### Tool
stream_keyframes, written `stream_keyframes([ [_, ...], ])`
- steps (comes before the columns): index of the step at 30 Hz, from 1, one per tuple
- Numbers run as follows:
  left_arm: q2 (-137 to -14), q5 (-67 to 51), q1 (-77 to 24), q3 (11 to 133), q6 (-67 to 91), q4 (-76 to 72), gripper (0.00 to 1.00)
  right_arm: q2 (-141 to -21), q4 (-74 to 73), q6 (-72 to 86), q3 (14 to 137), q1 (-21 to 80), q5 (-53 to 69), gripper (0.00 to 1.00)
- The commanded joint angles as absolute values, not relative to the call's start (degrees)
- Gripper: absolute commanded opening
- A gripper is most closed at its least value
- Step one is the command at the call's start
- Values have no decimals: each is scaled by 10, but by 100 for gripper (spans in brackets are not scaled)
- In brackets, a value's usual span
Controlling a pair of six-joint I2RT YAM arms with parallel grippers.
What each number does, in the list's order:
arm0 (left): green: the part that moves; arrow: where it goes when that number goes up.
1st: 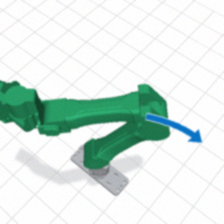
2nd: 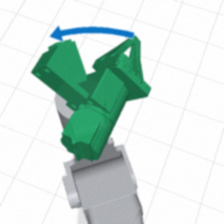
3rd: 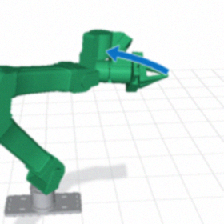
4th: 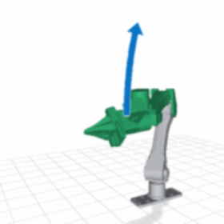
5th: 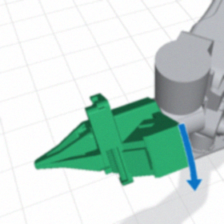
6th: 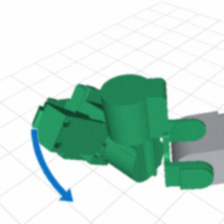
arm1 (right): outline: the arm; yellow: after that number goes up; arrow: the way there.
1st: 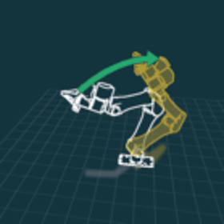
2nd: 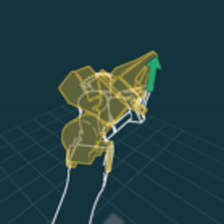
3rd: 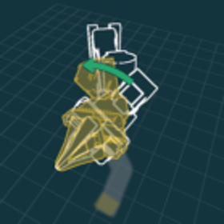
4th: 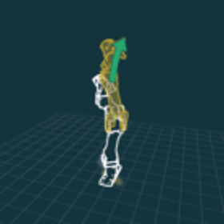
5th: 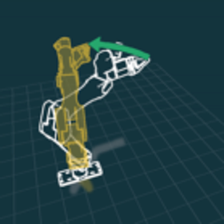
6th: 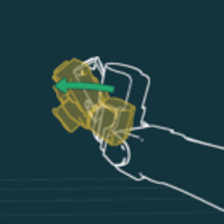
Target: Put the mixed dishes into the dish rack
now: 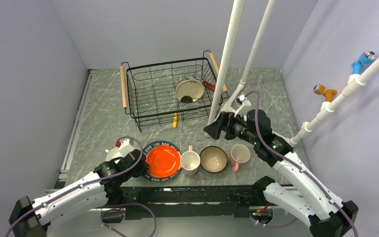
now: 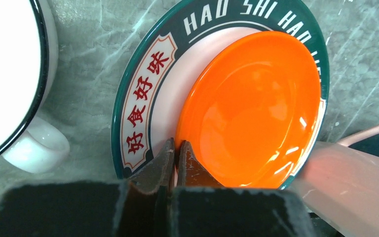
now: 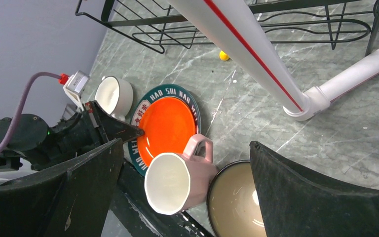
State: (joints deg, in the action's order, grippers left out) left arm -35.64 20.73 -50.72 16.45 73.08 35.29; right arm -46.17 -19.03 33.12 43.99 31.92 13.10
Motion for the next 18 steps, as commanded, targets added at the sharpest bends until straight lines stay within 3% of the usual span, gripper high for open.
stream_keyframes([
  [1,-339,205,-509,160,770,387,0,-457,-174,326,466,322,124,100],
  [18,-210,194,-510,204,780,472,0,-481,-130,353,451,322,176,100],
])
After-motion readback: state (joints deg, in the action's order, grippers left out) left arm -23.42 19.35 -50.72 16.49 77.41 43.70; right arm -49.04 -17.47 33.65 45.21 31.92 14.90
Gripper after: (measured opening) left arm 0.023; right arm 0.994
